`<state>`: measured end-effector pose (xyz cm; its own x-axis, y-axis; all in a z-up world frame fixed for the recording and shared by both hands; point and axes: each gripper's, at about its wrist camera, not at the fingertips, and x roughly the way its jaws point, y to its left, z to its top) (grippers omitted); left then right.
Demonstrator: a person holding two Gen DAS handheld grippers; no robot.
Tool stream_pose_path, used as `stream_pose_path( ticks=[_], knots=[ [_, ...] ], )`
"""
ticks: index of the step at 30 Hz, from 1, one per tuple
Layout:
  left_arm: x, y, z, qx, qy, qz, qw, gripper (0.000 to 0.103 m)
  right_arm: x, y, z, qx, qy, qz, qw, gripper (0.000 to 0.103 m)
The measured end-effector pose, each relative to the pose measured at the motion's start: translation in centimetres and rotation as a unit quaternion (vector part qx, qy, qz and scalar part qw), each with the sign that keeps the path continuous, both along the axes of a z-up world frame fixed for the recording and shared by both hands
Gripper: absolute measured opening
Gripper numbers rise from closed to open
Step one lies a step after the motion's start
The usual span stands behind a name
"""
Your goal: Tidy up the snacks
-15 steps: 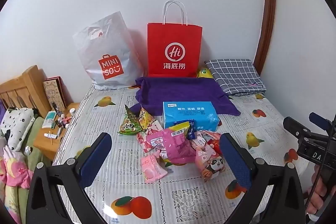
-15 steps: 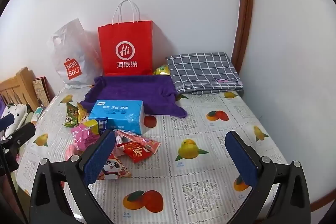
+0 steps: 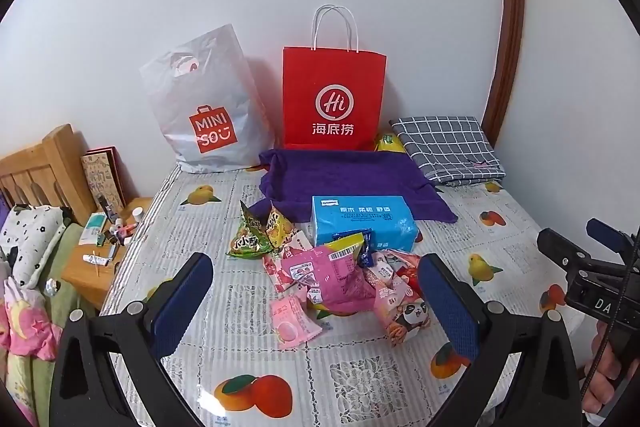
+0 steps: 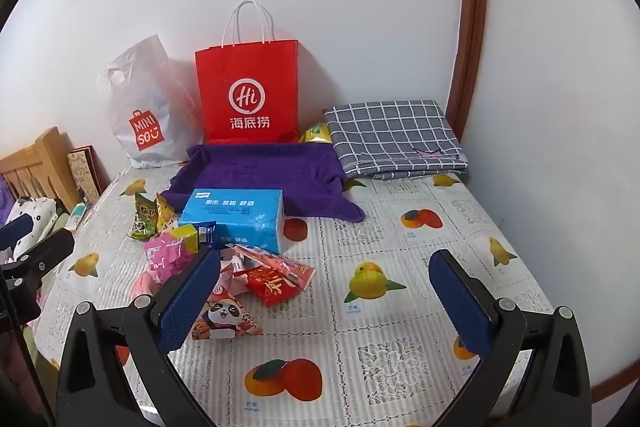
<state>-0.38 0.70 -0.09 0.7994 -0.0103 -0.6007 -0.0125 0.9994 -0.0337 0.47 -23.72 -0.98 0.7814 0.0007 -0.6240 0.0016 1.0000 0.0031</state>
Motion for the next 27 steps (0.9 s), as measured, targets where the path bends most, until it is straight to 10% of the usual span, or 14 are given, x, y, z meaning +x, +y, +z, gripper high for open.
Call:
stream_pose_path(
  ticks=[27],
  knots=[
    [0.1, 0.2, 1.0, -0.004, -0.001, -0.003, 1.0000, 0.103, -0.6, 0.6, 0.7, 0.002, -0.001, 0.006, 1.000, 0.103]
  ],
)
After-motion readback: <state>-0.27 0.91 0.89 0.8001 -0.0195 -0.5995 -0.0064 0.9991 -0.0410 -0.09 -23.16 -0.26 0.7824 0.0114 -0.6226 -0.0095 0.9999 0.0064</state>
